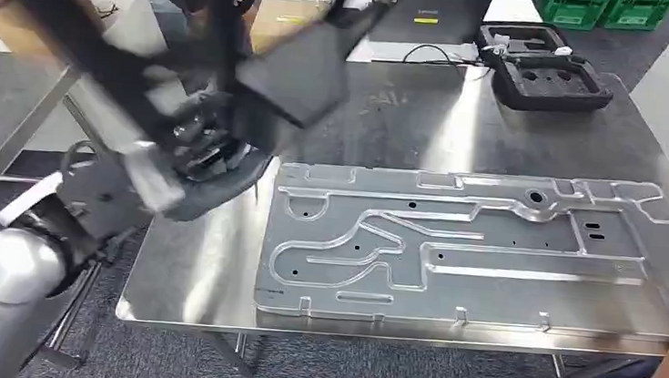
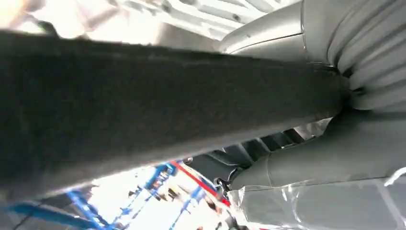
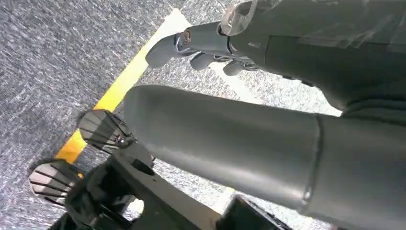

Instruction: Take the parts from the cabinet and place them on the table.

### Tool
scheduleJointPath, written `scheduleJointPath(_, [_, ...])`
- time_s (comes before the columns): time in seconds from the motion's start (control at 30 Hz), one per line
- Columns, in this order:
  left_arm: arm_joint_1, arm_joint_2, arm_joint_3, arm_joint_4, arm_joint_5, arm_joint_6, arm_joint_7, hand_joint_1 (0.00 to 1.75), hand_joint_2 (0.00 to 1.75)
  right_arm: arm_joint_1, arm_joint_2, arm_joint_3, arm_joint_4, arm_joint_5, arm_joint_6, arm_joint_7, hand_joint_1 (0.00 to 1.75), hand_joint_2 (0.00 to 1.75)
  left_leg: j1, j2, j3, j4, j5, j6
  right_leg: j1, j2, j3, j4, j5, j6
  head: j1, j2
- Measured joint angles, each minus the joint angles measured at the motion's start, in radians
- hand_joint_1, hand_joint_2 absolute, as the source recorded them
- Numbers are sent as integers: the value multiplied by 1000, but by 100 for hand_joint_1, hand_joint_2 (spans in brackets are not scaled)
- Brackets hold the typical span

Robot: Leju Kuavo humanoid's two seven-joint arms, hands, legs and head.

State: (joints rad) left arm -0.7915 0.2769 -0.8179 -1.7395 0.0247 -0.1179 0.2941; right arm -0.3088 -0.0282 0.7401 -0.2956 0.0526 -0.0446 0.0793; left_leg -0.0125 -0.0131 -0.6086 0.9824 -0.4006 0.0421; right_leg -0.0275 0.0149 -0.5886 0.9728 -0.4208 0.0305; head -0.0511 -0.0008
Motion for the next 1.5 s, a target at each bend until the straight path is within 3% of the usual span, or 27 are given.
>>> scheduleJointPath(0.1, [-15,-40,-37,26,-94,-14,15,175,175,-2,6,0,0,11,0,3,0,0,13,7,-97,215,-104,-21,-1,-2,0,0,0,-2,-1,0])
scheduleJointPath(0.17, [-10,-74,-56,59,-128,-15,22,175,175,-6,9,0,0,17,3,8,0,0,16,8,-157,333,-140,-24,-1,-2,0,0,-2,-4,-1,0])
scheduleJointPath(0.2, [-10,-99,-71,95,-157,-7,25,175,175,-9,16,0,0,21,4,11,0,0,16,8,-157,319,-121,-21,-1,0,1,0,-3,-3,-1,0])
scheduleJointPath(0.23, [-11,-122,-79,119,-177,2,27,175,175,-13,19,0,0,24,4,12,0,0,15,7,-127,255,-84,-15,0,1,2,0,-3,-2,-1,0])
scheduleJointPath(0.33, [-21,-179,-93,194,-206,26,28,175,175,-25,34,0,-1,33,5,15,0,0,5,8,0,-13,26,15,0,4,6,-1,-6,1,-2,0])
scheduleJointPath(0.47, [-37,-278,-107,338,-249,50,10,175,175,-37,51,0,-1,45,10,23,0,0,-12,8,8,-27,17,21,-3,1,7,-10,-6,24,-2,0])
scheduleJointPath(0.5, [-41,-304,-110,372,-259,55,9,175,175,-45,56,0,-1,49,10,23,0,0,-6,8,19,-45,24,26,2,1,16,-19,-5,36,-2,0])
scheduleJointPath(0.53, [-44,-326,-111,400,-266,58,8,175,175,-44,57,0,-2,50,11,25,0,0,-2,10,30,-56,29,28,-3,-2,16,-7,-15,37,-1,0])
scheduleJointPath(0.6, [-58,-362,-113,449,-272,86,3,175,175,-47,63,0,-2,52,16,26,0,0,-2,10,34,-57,28,38,0,-4,-35,100,-75,37,-1,0])
scheduleJointPath(0.63, [-65,-393,-113,498,-290,120,4,175,175,-50,65,0,-2,55,25,35,0,0,-4,10,34,-57,27,40,2,-4,-101,223,-126,39,0,0])
scheduleJointPath(0.7, [-73,-443,-115,581,-315,169,15,175,175,-58,71,0,-2,64,40,56,0,0,-9,9,36,-57,25,42,4,-4,-163,328,-144,42,-1,0])
scheduleJointPath(0.77, [-79,-479,-117,645,-314,188,22,175,175,-71,76,0,-2,66,46,67,0,0,-10,7,38,-56,23,43,4,-5,-142,258,-86,41,0,0])
scheduleJointPath(0.8, [-81,-495,-121,671,-309,205,29,175,175,-78,76,0,-2,68,48,70,0,0,-10,7,41,-54,19,39,4,-5,-89,138,-23,39,0,0])
scheduleJointPath(0.83, [-89,-507,-126,696,-304,233,33,175,175,-84,78,0,-2,72,49,70,0,0,-9,7,41,-49,16,36,2,-6,-49,55,14,39,0,0])
scheduleJointPath(0.87, [-100,-519,-135,721,-305,266,38,175,175,-87,82,0,-2,74,51,70,0,0,-12,7,36,-42,10,31,1,-6,-26,-2,26,41,0,0])
scheduleJointPath(0.9, [-125,-537,-152,760,-319,313,49,175,175,-94,92,0,-2,82,55,70,0,0,-18,7,28,-31,2,28,4,-3,-27,-4,24,29,0,0])
scheduleJointPath(1.03, [-168,-563,-196,836,-434,365,72,175,175,-105,112,0,-2,93,64,70,0,0,-14,8,27,-28,-2,26,6,-3,-28,-4,24,13,0,0])
scheduleJointPath(1.07, [-181,-570,-211,858,-498,372,81,175,175,-111,120,0,-2,95,68,70,0,0,-12,9,13,-4,-19,16,4,-3,-26,-4,23,9,-1,0])
scheduleJointPath(1.13, [-201,-575,-230,885,-599,377,96,175,175,-114,124,0,-2,101,76,67,0,0,-5,9,-30,93,-67,0,3,-4,-25,-4,23,6,-2,0])
scheduleJointPath(1.2, [-214,-577,-248,922,-762,377,105,175,175,-114,135,0,-2,106,84,66,0,0,4,9,-125,278,-135,-12,3,-4,-25,-4,22,4,-3,0])
scheduleJointPath(1.27, [-217,-578,-260,953,-843,374,103,175,175,-114,139,0,-2,108,88,66,0,0,5,9,-163,330,-136,-10,4,-3,-23,-4,20,3,-3,0])
scheduleJointPath(1.3, [-217,-578,-266,965,-872,369,103,175,175,-114,143,0,-2,111,91,65,0,0,4,9,-147,283,-103,-5,5,-1,-21,-4,19,3,-3,0])
scheduleJointPath(1.37, [-224,-580,-275,985,-965,335,103,175,175,-118,148,0,-2,114,94,63,0,0,-2,9,-68,101,-10,16,11,1,-18,-4,17,1,-3,0])
scheduleJointPath(1.4, [-234,-582,-280,993,-1040,307,103,175,175,-121,154,0,-2,114,94,61,0,0,-10,9,-21,0,35,35,12,1,-15,-6,17,1,-3,0])
scheduleJointPath(1.43, [-242,-583,-288,999,-1115,288,103,175,175,-119,157,0,-2,114,94,60,0,0,-15,17,-7,-33,28,49,-1,-3,-14,-16,18,3,-2,0])
scheduleJointPath(1.47, [-246,-585,-293,1003,-1172,260,102,175,175,-122,161,0,-2,114,93,56,0,0,-24,14,6,-40,41,55,5,-4,-14,-18,20,8,4,0])
scheduleJointPath(1.5, [-244,-587,-298,1008,-1210,245,100,175,175,-121,155,0,-1,115,93,52,0,0,-25,16,9,-51,38,51,-1,-2,-15,-18,19,12,-4,0])
